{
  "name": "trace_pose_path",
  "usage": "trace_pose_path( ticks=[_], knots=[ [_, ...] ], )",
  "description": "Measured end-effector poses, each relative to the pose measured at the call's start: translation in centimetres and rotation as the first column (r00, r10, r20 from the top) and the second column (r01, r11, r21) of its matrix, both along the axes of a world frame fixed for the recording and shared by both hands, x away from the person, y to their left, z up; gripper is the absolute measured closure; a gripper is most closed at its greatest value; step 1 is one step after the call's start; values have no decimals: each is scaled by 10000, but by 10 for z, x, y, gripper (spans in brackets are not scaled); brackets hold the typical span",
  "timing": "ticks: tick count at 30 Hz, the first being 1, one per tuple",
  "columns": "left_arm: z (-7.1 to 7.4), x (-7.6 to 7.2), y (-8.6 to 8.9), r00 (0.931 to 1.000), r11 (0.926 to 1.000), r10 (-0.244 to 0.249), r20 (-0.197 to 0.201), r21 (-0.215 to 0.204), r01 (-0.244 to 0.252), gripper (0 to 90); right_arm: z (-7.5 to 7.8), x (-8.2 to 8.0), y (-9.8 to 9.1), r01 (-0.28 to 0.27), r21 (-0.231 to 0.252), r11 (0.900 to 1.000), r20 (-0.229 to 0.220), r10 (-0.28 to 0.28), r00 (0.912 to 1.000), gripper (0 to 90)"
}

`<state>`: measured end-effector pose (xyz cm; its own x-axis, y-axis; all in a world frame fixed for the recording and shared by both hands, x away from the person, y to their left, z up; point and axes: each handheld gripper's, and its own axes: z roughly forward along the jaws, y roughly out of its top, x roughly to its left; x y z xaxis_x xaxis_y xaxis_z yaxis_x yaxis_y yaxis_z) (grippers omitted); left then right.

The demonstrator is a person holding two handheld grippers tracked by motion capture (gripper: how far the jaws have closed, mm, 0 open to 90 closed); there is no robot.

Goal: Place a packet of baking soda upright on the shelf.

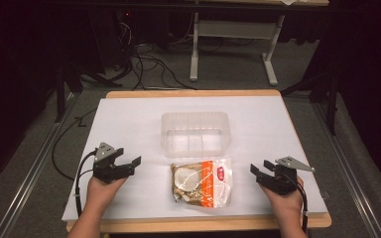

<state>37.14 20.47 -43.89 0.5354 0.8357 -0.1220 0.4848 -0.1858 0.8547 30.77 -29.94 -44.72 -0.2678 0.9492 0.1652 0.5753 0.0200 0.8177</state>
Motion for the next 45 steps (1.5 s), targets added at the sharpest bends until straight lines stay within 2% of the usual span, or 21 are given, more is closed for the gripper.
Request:
trace_pose_path(
  ticks=[4,10,13,17,23,26,32,35,38,40,41,45],
  knots=[
    [0,0,0,10000,10000,-4,-13,32,4,227,5,-4,10,-295,110,9995,201,293,9994,363],
    [1,-1,1,10000,9999,73,4,-79,-73,226,14,-14,39,-1101,315,9934,453,1086,9931,299],
    [2,-3,1,10000,10000,36,68,-48,-36,226,10,-15,52,-1592,526,9858,96,1589,9873,275],
    [1,-2,1,10000,10000,52,23,-27,-52,226,2,-15,69,-1904,465,9806,-338,1921,9808,244],
    [1,-2,0,10000,10000,52,39,-4,-52,226,-8,-14,81,-2006,769,9767,-932,2073,9738,233],
    [2,-3,0,10000,10000,44,72,-9,-44,226,-11,-13,83,-2015,867,9756,-1036,2100,9722,236],
    [1,-2,1,10000,10000,48,54,-2,-48,226,-18,-12,90,-2160,887,9724,-1264,2261,9659,285],
    [1,-2,1,9999,9999,84,72,-60,-83,226,-22,-12,93,-2338,1020,9669,-1369,2464,9594,345],
    [2,-3,1,9999,10000,49,94,-38,-48,226,-21,-13,95,-2533,1012,9621,-1180,2645,9571,407],
    [2,-3,1,9999,10000,39,107,-28,-39,226,-21,-14,95,-2539,1015,9619,-1163,2650,9572,426],
    [2,-2,1,10000,10000,43,86,-32,-43,226,-20,-15,95,-2509,969,9631,-1058,2606,9596,496],
    [2,-2,1,10000,10000,56,75,-27,-56,226,-19,-14,92,-2419,976,9654,-935,2509,9635,616]
  ],
)
